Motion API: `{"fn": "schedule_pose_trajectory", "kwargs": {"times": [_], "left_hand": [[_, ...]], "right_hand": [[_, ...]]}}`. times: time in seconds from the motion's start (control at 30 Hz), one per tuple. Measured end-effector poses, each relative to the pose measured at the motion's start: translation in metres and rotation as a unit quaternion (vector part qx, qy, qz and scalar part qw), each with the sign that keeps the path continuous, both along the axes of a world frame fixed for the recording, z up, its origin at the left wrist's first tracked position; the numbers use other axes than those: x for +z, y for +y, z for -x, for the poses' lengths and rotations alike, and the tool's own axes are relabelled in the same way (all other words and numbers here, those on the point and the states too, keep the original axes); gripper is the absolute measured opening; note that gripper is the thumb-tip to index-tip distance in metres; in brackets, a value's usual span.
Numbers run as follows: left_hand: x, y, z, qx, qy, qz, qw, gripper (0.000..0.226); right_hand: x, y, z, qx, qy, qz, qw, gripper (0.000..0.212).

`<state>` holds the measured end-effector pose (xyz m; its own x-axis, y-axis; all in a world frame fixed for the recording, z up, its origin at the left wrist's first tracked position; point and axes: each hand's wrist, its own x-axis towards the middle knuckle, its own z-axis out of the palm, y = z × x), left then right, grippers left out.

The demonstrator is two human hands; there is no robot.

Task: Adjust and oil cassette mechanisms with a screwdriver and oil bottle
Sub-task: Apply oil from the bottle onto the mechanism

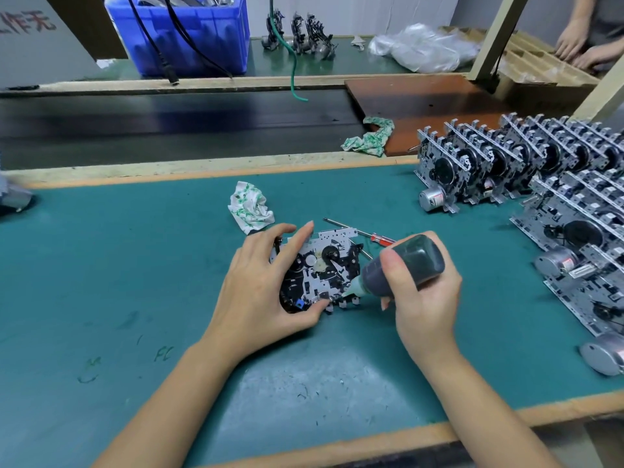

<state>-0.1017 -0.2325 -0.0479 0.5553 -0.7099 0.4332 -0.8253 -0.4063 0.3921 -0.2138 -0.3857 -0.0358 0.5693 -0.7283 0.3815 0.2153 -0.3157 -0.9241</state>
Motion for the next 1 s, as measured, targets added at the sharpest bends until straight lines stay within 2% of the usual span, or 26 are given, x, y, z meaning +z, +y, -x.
{"fn": "schedule_pose_trajectory", "kwargs": {"times": [0.1, 0.5, 1.0], "left_hand": [[0.0003, 0.0007, -0.0004, -0.005, 0.001, -0.006, 1.000, 0.087], [0.0008, 0.0014, 0.0004, -0.003, 0.002, -0.013, 1.000, 0.088], [0.0017, 0.0011, 0.0017, -0.002, 0.001, -0.013, 1.000, 0.087]], "right_hand": [[-0.0017, 0.0007, -0.0004, -0.003, 0.014, 0.009, 1.000, 0.038], [-0.0017, 0.0024, 0.0006, -0.002, 0.044, 0.013, 0.999, 0.042], [0.0002, 0.0029, 0.0011, -0.006, 0.036, 0.026, 0.999, 0.036]]}}
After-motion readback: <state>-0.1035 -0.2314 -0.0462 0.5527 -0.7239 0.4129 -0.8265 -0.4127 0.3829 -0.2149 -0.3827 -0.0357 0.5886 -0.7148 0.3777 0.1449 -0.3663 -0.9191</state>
